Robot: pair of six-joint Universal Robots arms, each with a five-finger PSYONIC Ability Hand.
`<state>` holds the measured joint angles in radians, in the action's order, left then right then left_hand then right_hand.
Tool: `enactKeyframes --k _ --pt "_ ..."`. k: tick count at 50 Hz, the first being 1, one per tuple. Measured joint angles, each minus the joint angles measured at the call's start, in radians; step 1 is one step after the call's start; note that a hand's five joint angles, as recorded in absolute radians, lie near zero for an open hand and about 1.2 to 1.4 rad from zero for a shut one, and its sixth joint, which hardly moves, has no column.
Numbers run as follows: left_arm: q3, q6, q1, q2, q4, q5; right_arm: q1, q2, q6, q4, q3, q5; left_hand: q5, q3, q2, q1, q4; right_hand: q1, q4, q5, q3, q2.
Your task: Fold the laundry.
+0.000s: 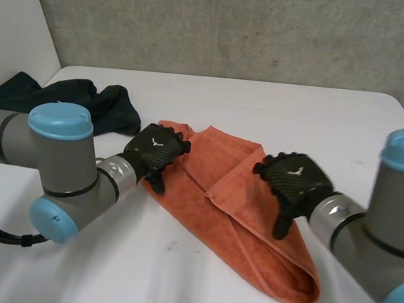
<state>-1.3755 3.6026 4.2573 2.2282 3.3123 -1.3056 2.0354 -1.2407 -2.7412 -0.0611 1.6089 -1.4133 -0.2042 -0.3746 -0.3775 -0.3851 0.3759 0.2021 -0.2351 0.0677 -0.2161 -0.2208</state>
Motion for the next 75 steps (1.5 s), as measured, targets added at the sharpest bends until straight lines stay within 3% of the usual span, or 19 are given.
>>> enactKeyframes --k 8,11,18,27,30,31,32,33,38,48,57,60,63,65,75 --pt "0.051 0.002 0.005 0.054 -0.005 -0.049 0.074 0.123 0.148 0.027 -0.08 0.002 -0.064 -0.062 -0.061 -0.048 0.064 0.0 0.0 0.0 0.0 0.0" --pt "0.069 0.01 0.004 0.072 -0.009 -0.062 0.101 0.214 0.27 0.024 -0.178 -0.002 -0.144 -0.149 -0.146 -0.143 0.148 0.0 0.0 0.0 0.0 0.0" --pt "0.09 0.03 0.003 0.101 -0.026 -0.079 0.114 0.299 0.313 0.011 -0.284 -0.007 -0.229 -0.234 -0.233 -0.232 0.238 0.0 0.0 0.0 0.0 0.0" --pt "0.155 0.079 -0.002 0.154 -0.081 -0.122 0.116 0.404 0.313 -0.043 -0.42 -0.009 -0.555 -0.563 -0.563 -0.558 0.565 0.006 -0.004 0.002 -0.008 -0.006" --pt "0.169 0.084 -0.002 0.165 -0.09 -0.125 0.115 0.418 0.312 -0.053 -0.439 -0.008 -0.685 -0.696 -0.694 -0.687 0.694 0.209 -0.23 0.206 -0.251 -0.245" --pt "0.174 0.085 -0.003 0.168 -0.093 -0.126 0.115 0.424 0.311 -0.057 -0.446 -0.007 -0.752 -0.761 -0.759 -0.751 0.763 0.459 -0.482 0.435 -0.504 -0.505" --pt "0.175 0.085 -0.004 0.169 -0.094 -0.127 0.115 0.426 0.311 -0.058 -0.449 -0.006 -0.776 -0.782 -0.78 -0.763 0.791 0.459 -0.482 0.435 -0.504 -0.505" --pt "0.179 0.085 -0.005 0.17 -0.095 -0.129 0.115 0.428 0.31 -0.06 -0.455 -0.005 -0.784 -0.803 -0.8 -0.763 0.811 0.698 -0.783 0.725 -0.802 -0.827" --pt "0.189 0.084 -0.01 0.164 -0.088 -0.158 0.113 0.433 0.304 -0.06 -0.483 -0.002 -0.784 -0.811 -0.811 -0.763 0.822 0.793 -0.95 0.924 -0.964 -0.955" --pt "0.223 0.077 -0.016 0.082 -0.034 -0.256 0.091 0.408 0.235 -0.061 -0.557 -0.032 -0.784 -0.813 -0.811 -0.763 0.822 0.793 -0.951 0.924 -0.964 -0.955" --pt "0.147 0.084 -0.001 -0.017 -0.015 -0.267 0.028 0.324 0.273 -0.168 -0.56 -0.101 -0.784 -0.813 -0.812 -0.763 0.822 0.782 -0.944 0.918 -0.957 -0.949" --pt "0.099 0.085 0.002 -0.044 -0.024 -0.266 0.021 0.309 0.31 -0.224 -0.549 -0.098 -0.784 -0.813 -0.815 -0.763 0.822 0.326 -0.419 0.421 -0.433 -0.4" --pt "0.042 0.086 0.004 -0.079 -0.032 -0.263 0.021 0.302 0.331 -0.252 -0.534 -0.076 -0.784 -0.813 -0.815 -0.763 0.822 0.128 -0.145 0.138 -0.165 -0.159" --pt "-0.006 0.085 0.006 -0.112 -0.036 -0.26 0.024 0.3 0.341 -0.262 -0.524 -0.045 -0.784 -0.813 -0.815 -0.763 0.822 0.098 -0.096 0.09 -0.122 -0.133" --pt "-0.141 0.081 0.008 -0.252 -0.032 -0.252 0.068 0.381 0.343 -0.259 -0.566 0.133 -0.784 -0.817 -0.818 -0.763 0.822 0.096 -0.092 0.082 -0.117 -0.132"
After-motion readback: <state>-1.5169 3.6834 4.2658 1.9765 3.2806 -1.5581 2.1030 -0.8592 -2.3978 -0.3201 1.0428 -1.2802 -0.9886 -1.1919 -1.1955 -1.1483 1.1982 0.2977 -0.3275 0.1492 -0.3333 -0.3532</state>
